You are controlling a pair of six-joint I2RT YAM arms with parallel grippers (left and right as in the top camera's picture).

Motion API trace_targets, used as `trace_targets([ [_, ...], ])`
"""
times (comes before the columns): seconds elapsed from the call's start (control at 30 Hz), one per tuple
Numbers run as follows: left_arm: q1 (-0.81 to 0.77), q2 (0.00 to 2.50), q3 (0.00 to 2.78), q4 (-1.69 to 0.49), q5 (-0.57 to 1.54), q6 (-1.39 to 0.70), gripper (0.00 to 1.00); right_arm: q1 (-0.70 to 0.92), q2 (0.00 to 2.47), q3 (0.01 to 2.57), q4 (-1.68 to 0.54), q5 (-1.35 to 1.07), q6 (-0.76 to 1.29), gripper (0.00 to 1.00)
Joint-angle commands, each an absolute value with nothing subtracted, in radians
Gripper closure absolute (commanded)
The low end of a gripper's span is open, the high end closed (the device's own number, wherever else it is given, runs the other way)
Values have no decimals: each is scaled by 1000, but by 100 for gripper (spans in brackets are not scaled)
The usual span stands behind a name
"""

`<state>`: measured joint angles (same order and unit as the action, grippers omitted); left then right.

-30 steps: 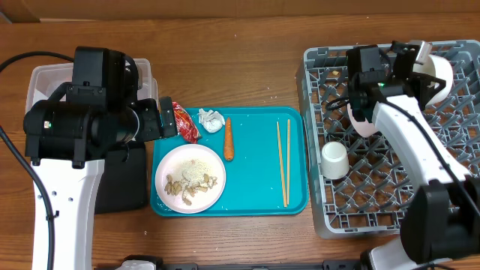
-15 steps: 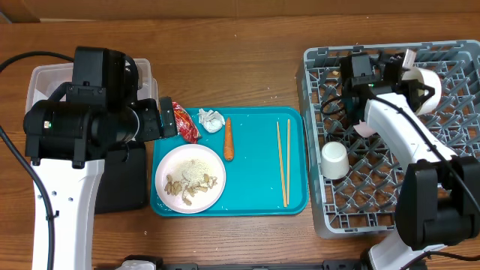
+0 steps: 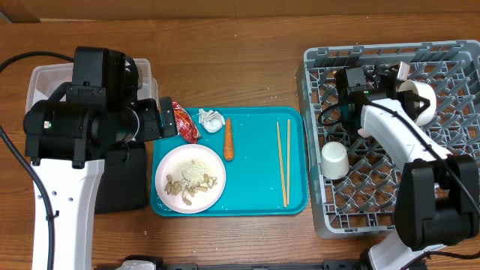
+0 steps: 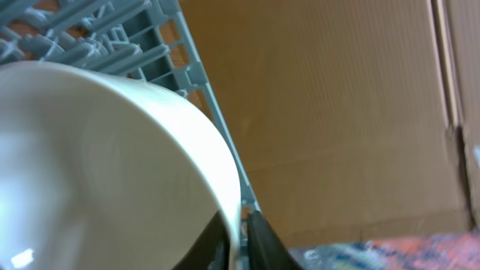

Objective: Sort waste into correct bins and load items into the dishwasher
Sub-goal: 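Place the second white bowl beside the first in the dish rack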

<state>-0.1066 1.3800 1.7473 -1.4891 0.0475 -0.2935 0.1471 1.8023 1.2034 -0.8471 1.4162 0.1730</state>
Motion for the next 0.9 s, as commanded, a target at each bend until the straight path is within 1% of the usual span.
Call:
trace_targets([
  [0.0, -101, 1374, 1753, -1486, 41, -300, 0, 189, 1798, 1195, -851, 1408, 179, 62],
  [0.07, -101, 1374, 1753, -1486, 41, -300, 0, 214, 1797, 1195, -857, 1401, 179, 42],
  [0.1, -101, 1374, 1753, -1486, 41, -300, 0, 227, 1797, 1195, -860, 1401, 179, 34],
  [0.13, -101, 1374, 1753, -1486, 41, -300, 0, 237, 1797, 1196, -866, 1401, 179, 28],
  [0.2, -101, 1374, 1753, -1486, 41, -300, 0, 253, 1795, 1202, -870, 1400, 179, 22],
  [0.4, -101, 1374, 1753, -1486, 41, -300, 0, 299, 1709, 1264, -916, 1286, 179, 20],
  [0.57, -101, 1374, 1753, -1486, 41, -300, 0, 352, 1572, 1357, -1009, 1058, 179, 15],
  [0.6, -101, 1374, 1753, -1486, 41, -300, 0, 366, 1545, 1378, -1038, 989, 179, 12],
  [0.63, -101, 1374, 1753, -1486, 41, -300, 0, 381, 1518, 1398, -1065, 912, 179, 7],
  [0.67, -101, 1374, 1753, -1486, 41, -300, 0, 398, 1487, 1419, -1093, 807, 180, 3],
  [0.77, -101, 1374, 1753, -1486, 41, -300, 0, 439, 1406, 1455, -1142, 482, 179, 3],
  [0.83, -101, 1374, 1753, -1486, 41, -300, 0, 454, 1359, 1456, -1137, 246, 179, 0],
  [0.87, -101, 1374, 1753, -1486, 41, -300, 0, 458, 1340, 1456, -1127, 123, 179, 0],
])
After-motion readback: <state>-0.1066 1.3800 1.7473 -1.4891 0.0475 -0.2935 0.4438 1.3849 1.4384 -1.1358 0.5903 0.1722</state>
